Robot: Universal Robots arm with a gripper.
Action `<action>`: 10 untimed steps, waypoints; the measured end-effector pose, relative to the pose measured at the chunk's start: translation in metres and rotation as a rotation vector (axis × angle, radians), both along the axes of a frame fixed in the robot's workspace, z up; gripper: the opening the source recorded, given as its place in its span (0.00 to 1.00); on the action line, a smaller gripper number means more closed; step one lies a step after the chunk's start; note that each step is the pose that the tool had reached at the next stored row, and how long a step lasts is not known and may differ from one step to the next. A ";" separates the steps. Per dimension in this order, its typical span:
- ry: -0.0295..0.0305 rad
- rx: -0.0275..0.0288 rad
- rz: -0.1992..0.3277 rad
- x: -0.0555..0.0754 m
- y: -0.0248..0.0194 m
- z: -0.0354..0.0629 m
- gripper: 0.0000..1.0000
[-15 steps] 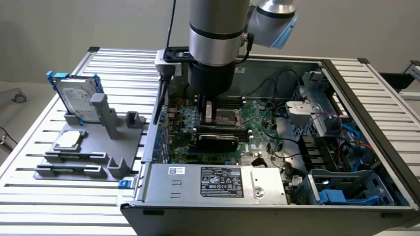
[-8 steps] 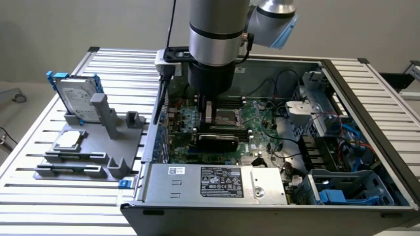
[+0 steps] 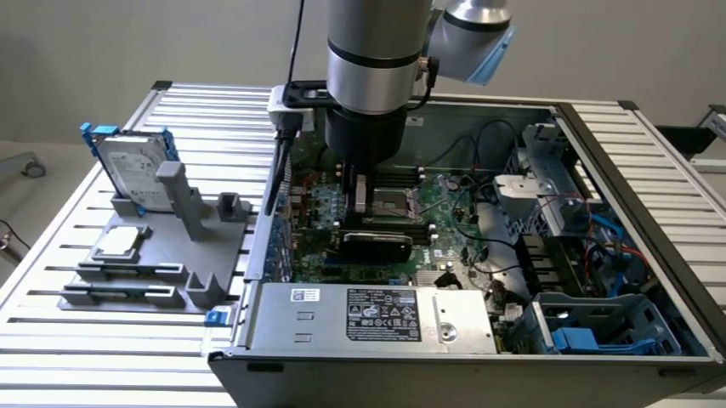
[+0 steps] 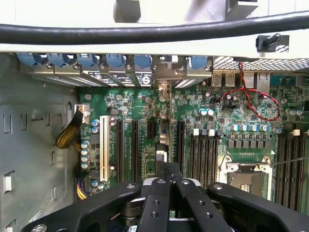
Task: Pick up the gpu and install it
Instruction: 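Press down on the gpu until it lock into place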
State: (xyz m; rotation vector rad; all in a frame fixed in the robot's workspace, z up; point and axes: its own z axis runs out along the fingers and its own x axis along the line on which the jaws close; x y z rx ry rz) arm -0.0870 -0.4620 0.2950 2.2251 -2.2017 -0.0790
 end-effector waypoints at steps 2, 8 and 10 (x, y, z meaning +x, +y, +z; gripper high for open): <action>0.0002 0.0000 0.000 0.000 0.0000 0.0000 0.11; -0.0040 0.0001 0.000 0.000 0.0032 -0.0056 0.11; -0.0045 0.0000 0.000 0.000 0.0034 -0.0091 0.11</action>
